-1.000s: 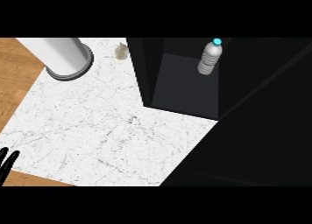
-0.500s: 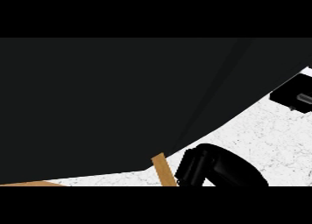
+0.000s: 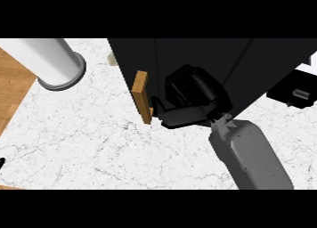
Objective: Pick up the bottled water, place it into the cabinet and close the cabinet
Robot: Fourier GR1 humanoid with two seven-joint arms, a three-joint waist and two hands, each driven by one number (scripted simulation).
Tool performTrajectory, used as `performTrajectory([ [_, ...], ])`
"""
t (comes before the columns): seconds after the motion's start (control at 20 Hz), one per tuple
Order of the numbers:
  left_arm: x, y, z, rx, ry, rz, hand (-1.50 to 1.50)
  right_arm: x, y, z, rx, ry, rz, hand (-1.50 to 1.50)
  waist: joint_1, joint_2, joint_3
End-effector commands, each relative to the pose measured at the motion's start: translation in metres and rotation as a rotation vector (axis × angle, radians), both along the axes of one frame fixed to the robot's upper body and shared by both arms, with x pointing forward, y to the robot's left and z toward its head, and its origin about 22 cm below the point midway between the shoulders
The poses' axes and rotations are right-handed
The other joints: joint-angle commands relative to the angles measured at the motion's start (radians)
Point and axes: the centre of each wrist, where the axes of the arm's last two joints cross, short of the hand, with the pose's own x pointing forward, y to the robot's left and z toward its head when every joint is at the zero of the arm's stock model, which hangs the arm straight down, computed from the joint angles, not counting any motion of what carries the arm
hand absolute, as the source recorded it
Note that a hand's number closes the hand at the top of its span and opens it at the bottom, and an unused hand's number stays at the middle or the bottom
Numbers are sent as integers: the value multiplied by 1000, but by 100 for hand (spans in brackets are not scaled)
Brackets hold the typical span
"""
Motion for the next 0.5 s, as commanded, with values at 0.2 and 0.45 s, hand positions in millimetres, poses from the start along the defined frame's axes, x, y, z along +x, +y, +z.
performTrajectory([
  [0.2, 0, 1, 5, -38, -40, -31, -150, 64, 7, 20, -44, -3, -126, 150, -12, 7, 1],
  [0.45, 7, 3, 9, -35, -55, -25, -150, 69, 8, 0, -56, -15, -94, 150, -36, 5, 1],
])
